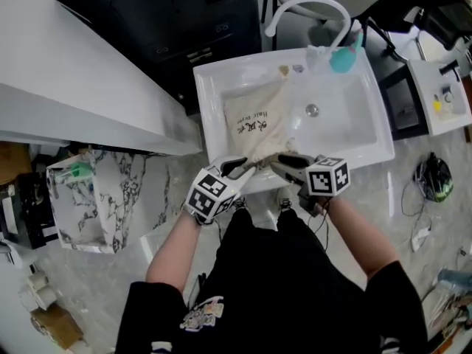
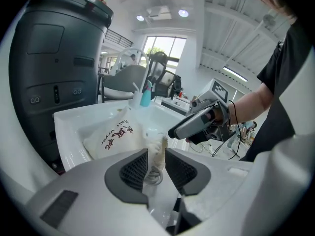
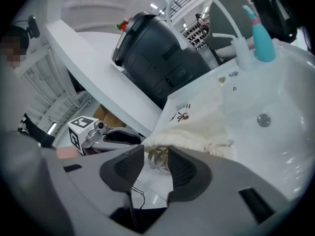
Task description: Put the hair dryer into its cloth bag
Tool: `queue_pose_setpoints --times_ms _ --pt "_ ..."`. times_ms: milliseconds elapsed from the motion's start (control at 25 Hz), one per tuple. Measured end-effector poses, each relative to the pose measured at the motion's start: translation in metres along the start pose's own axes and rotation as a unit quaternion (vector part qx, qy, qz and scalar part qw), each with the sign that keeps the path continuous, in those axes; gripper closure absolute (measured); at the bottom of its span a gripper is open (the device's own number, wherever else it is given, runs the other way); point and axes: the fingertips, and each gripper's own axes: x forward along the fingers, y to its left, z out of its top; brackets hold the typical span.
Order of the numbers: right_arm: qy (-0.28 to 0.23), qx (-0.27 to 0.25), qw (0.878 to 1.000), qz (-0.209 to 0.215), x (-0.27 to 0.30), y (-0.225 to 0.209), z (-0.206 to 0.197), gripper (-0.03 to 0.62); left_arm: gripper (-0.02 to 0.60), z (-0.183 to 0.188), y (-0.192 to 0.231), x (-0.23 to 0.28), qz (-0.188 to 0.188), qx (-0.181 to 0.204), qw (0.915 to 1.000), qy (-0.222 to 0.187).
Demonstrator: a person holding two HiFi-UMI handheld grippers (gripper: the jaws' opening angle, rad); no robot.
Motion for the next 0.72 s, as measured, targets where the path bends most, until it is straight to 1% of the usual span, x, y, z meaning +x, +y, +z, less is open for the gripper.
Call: queue_pose_setpoints --times_ms 80,200,360,480,560,640,720 --pt "-0.016 -0.023 1.0 -0.002 -0.011 0.001 0.012 0.483 0.472 0.003 -0.002 -0.005 0.013 -0.009 0.9998 -0.01" --pt "-0.042 -0.064 0.997 -0.008 -0.024 0.001 0.036 0.596 0.472 0.009 -0.003 -0.01 0.035 -0.023 0.9987 -0.029" --pt "-0.071 -0.14 0.988 -0.003 -0.039 0.009 0.065 0.597 0.476 0.028 -0.004 -0.017 0.081 -0.039 0.9932 -0.075" --pt "-0.093 -0.174 0.98 0.029 -0.052 0.021 0.083 0.595 0.502 0.044 -0.007 -0.024 0.115 -0.05 0.9856 -0.113" --pt "-0.103 -0.191 0.975 0.051 -0.059 0.028 0.09 0.597 0.52 0.052 -0.01 -0.03 0.135 -0.06 0.9794 -0.138" --pt "-0.101 -0.21 0.97 0.063 -0.064 0.033 0.094 0.597 0.556 0.059 -0.013 -0.038 0.159 -0.071 0.9716 -0.161" --pt "-0.095 -0.225 0.967 0.074 -0.07 0.037 0.097 0.597 0.574 0.065 -0.018 -0.046 0.183 -0.08 0.963 -0.181"
